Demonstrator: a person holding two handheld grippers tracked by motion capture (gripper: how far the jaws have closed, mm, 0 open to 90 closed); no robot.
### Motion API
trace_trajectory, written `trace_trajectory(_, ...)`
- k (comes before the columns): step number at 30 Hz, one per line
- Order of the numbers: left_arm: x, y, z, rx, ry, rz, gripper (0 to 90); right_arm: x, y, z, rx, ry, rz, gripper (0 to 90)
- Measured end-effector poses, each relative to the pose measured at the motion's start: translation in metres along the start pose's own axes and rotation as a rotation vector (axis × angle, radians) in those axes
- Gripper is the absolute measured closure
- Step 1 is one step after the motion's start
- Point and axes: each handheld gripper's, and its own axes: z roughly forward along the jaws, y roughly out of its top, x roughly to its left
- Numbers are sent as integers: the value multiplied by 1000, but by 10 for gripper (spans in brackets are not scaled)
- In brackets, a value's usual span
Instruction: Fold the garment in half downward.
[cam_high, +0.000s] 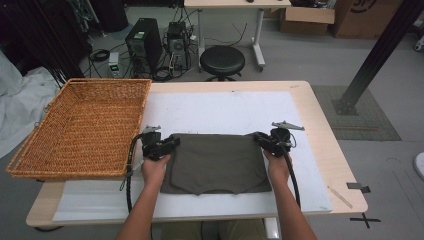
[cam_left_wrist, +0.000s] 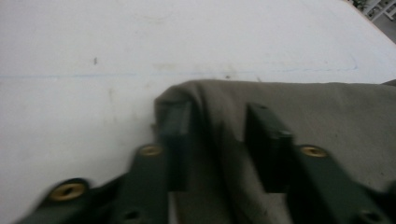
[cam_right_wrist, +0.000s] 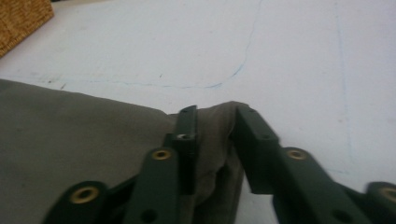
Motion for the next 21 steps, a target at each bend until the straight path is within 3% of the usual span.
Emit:
trace_trajectory(5,-5,-2,-20,-62,-14,16,320,-7,-5,-32,-76,-28,-28,535)
trace_trajectory(7,-9,-4,-28,-84,-2,48,191,-12,-8,-45,-100,-39,-32,483)
trace_trajectory(9,-12,-6,-36,-106,-15,81,153,-17,-14,-57,-122,-52,-43,418)
trace_trajectory(12,-14,-8,-47,-118,-33,103,154,-27,-24,-71,-132,-68,-46,268)
trace_trajectory(15,-15,-12,-55,-122,-42,92,154,-39,-31,-82,-136,-85,0,150)
trace_trajectory(21,-19,-19,-66,-125,-50,103,154,-46,-34,-96,-148,-74,-11,151)
